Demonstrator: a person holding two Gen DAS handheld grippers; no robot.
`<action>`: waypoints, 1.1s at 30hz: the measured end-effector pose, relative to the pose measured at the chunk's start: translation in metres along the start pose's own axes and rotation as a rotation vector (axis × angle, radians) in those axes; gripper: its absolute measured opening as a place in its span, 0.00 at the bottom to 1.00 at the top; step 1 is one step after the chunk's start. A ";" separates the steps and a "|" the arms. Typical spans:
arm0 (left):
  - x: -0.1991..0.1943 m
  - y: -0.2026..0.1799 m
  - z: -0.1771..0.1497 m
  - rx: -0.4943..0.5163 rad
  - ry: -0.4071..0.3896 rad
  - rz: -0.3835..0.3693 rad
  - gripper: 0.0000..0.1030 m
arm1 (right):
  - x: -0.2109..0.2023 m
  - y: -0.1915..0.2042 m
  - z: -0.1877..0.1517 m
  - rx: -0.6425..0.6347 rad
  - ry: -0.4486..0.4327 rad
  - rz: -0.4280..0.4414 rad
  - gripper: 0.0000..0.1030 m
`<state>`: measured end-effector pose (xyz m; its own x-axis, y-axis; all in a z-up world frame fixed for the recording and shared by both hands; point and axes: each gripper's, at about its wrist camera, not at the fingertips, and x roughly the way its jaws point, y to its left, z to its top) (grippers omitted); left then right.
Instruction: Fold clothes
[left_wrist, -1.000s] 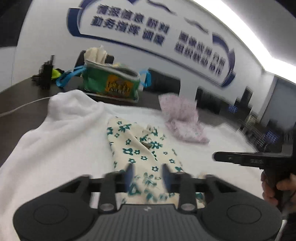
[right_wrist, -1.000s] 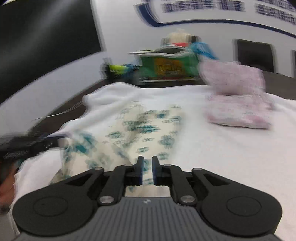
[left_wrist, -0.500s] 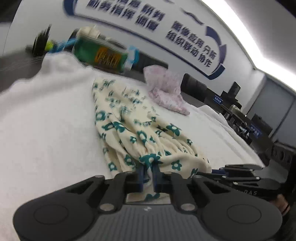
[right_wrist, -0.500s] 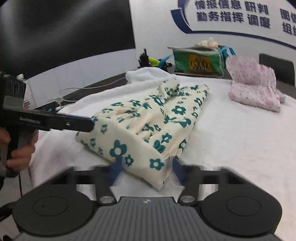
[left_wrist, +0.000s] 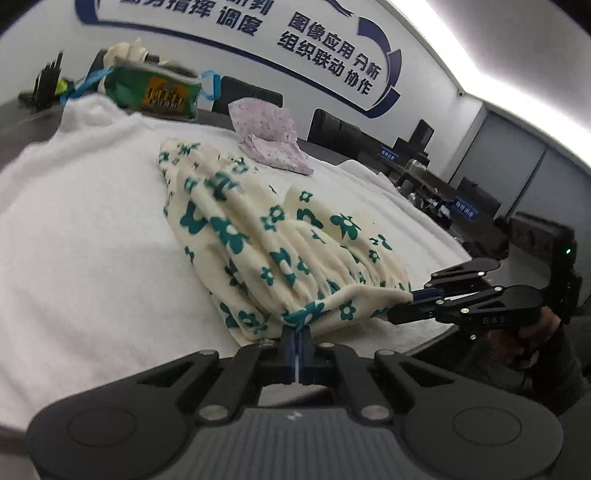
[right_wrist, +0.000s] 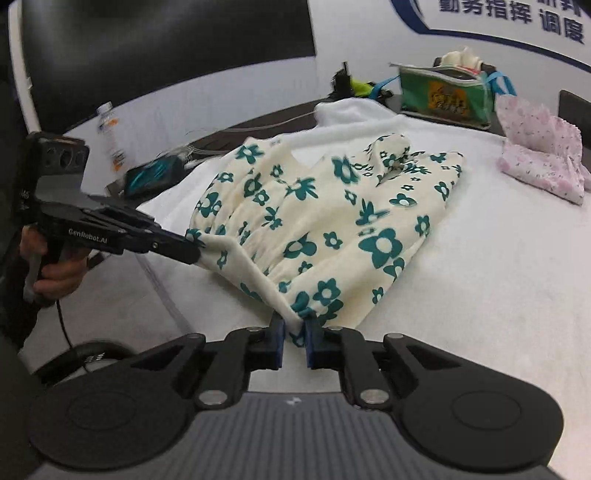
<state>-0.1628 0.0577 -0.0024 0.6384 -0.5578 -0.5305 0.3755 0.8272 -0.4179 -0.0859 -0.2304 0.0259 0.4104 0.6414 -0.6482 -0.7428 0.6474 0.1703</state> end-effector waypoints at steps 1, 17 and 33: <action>0.001 0.003 -0.001 -0.012 -0.007 0.001 0.09 | -0.001 -0.001 -0.003 0.023 0.002 0.001 0.13; 0.013 -0.007 0.034 -0.095 -0.206 0.195 0.54 | 0.004 -0.043 0.001 0.450 -0.348 -0.288 0.72; -0.007 -0.024 0.008 0.070 -0.429 0.276 0.99 | -0.008 -0.012 -0.006 0.291 -0.639 -0.441 1.00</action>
<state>-0.1709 0.0423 0.0175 0.9328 -0.2523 -0.2574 0.1889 0.9504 -0.2472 -0.0834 -0.2457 0.0246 0.9188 0.3569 -0.1688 -0.3127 0.9188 0.2407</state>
